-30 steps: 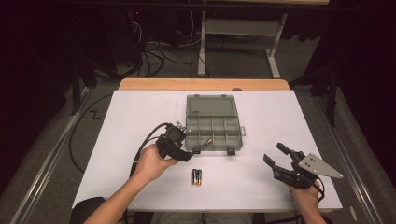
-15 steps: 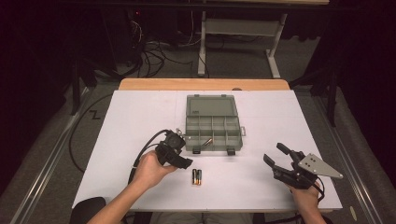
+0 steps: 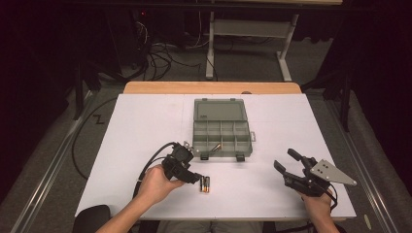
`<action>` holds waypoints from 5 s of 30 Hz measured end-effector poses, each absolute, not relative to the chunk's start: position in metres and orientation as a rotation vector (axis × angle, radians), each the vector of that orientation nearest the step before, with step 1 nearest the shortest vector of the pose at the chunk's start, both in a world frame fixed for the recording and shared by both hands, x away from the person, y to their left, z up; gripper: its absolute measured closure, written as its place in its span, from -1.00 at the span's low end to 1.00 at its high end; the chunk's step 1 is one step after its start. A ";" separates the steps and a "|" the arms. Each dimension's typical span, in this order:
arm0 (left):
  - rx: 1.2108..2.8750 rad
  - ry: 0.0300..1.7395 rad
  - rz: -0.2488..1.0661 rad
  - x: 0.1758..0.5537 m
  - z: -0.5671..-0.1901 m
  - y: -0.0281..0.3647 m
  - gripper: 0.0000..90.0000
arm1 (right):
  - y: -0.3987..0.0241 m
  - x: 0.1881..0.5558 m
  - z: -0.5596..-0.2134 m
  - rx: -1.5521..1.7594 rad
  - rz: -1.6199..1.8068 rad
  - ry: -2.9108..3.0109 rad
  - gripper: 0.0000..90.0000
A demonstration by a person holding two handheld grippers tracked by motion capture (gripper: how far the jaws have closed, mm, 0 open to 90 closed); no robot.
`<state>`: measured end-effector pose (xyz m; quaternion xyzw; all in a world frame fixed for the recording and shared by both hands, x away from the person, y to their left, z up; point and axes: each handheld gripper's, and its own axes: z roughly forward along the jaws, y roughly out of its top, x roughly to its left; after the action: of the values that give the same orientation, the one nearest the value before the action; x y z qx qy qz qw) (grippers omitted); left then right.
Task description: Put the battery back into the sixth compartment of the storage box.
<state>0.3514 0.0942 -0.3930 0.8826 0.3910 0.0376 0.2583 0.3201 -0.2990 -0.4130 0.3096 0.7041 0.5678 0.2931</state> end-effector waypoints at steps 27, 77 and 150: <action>2.434 1.050 0.017 0.350 -0.405 0.076 0.09 | -0.300 0.320 -0.413 0.831 1.525 1.870 -0.23; 2.482 1.063 0.008 0.350 -0.412 0.076 0.48 | -0.300 0.320 -0.413 0.825 1.520 1.877 -0.23; 2.480 0.992 0.151 0.358 -0.380 0.073 0.68 | -0.299 0.319 -0.412 0.800 1.526 1.868 -0.22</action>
<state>0.3581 0.0730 -0.3798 0.9019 0.3607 0.0551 0.2312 0.3185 -0.2990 -0.4121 0.3008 0.7022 0.5735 0.2958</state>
